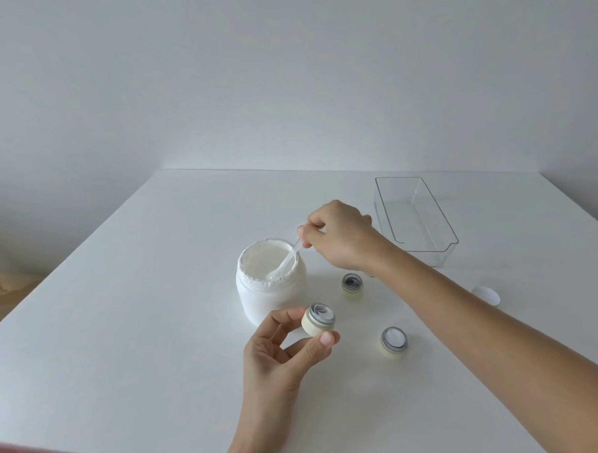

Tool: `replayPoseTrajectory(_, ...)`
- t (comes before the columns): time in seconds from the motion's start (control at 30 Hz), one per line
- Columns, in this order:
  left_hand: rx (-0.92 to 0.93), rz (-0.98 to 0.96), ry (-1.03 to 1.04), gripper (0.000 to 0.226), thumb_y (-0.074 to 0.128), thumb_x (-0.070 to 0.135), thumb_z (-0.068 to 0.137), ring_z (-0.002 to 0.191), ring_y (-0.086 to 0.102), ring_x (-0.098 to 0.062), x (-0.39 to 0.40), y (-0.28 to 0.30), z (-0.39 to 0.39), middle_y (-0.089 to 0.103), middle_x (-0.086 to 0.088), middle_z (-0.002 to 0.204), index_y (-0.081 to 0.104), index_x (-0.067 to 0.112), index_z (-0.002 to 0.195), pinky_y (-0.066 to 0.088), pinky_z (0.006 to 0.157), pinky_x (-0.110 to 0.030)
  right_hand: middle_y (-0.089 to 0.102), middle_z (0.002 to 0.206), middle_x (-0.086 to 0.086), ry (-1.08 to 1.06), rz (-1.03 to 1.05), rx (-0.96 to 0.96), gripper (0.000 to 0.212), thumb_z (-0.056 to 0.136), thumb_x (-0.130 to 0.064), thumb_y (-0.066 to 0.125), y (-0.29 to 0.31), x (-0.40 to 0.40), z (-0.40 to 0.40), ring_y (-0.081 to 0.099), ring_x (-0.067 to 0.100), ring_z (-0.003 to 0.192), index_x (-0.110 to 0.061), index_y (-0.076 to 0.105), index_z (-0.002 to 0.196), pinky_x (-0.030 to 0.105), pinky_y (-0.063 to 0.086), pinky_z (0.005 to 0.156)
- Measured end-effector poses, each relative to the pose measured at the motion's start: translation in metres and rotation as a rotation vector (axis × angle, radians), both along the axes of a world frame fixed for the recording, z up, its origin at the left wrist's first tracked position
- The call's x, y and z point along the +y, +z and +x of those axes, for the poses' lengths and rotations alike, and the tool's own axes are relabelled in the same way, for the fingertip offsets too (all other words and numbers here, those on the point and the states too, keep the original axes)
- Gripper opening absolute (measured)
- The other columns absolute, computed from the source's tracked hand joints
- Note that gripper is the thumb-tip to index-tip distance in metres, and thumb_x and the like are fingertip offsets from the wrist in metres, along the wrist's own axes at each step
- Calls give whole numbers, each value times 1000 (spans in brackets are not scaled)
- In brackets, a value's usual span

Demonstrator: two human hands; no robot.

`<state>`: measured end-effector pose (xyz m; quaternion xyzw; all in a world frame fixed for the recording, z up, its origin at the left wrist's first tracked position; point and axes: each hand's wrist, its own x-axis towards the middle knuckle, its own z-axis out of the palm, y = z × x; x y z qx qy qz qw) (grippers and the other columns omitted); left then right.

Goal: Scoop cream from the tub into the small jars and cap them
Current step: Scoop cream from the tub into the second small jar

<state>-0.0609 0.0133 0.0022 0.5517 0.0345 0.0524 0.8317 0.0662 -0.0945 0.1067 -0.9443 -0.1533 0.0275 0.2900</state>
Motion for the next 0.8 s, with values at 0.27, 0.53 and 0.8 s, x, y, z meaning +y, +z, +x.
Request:
replayPoseTrajectory(0.27,-8,29,11,36,89,23,55,75,73,-27,0,1,0,77,-1,95,74,24,88,57,69,-24,55,74,-21,-153,377,229,30,94,-26,51,-8,-15,0,53,12,90,-7,70,82,33,42,91)
replayPoseTrajectory(0.53,-32,-60,29,33,85,19,61,84,76,-30,1,0,1,76,-3,95,73,22,92,57,70,-24,57,81,-16,-164,602,360,26,91,-29,59,-12,-39,-7,44,-4,76,-21,66,66,24,30,87)
replayPoseTrajectory(0.8,-48,-117,11,31,82,17,65,89,75,-30,1,1,2,76,-2,97,74,22,95,58,72,-24,61,55,-30,-142,582,402,31,89,-31,63,-27,-62,-32,53,-14,67,-22,67,59,17,32,76)
